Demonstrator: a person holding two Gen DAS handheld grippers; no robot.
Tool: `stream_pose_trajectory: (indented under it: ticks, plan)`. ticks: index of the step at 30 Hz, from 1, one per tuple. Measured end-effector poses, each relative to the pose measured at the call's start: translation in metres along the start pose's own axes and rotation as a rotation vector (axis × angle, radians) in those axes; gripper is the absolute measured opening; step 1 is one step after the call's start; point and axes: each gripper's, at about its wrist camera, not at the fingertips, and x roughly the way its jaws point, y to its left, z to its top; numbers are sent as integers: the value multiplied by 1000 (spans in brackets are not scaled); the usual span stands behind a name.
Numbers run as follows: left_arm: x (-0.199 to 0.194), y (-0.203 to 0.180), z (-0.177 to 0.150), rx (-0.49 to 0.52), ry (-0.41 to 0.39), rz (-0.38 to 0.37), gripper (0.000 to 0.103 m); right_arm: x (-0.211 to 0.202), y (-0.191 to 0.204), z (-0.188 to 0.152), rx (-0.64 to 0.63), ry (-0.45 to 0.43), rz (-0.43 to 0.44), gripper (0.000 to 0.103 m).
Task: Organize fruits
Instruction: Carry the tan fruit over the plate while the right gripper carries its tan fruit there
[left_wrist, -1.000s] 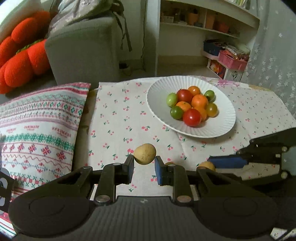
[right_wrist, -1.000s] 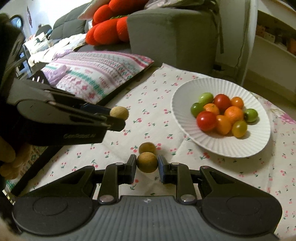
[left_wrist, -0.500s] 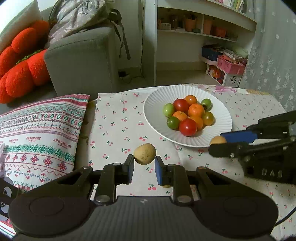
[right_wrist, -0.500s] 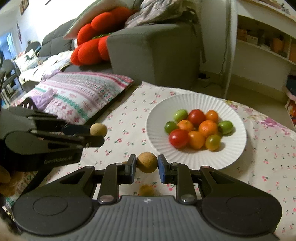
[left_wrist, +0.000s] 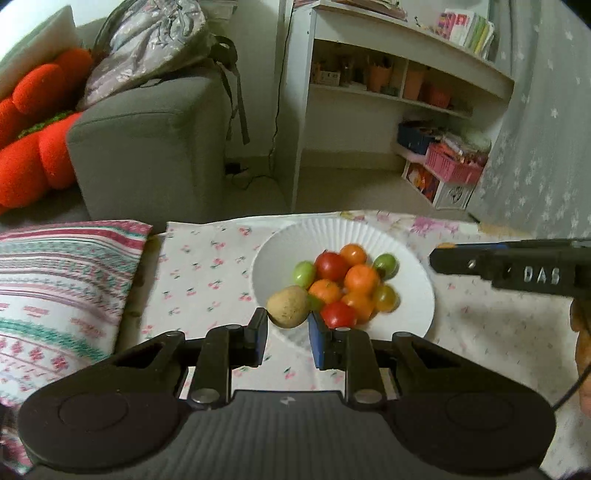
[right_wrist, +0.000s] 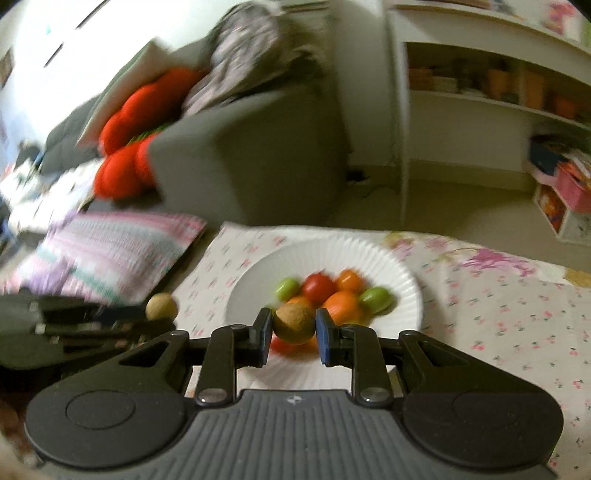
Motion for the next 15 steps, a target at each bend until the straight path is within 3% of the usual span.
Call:
stream_pose_trajectory:
  ticks: [8, 15]
  plan:
    - [36, -19, 7, -22, 15, -86, 14, 24, -46, 0, 140, 55, -57, 23]
    - [65, -53, -9, 86, 61, -142, 15, 42, -50, -5, 129, 96, -79, 23]
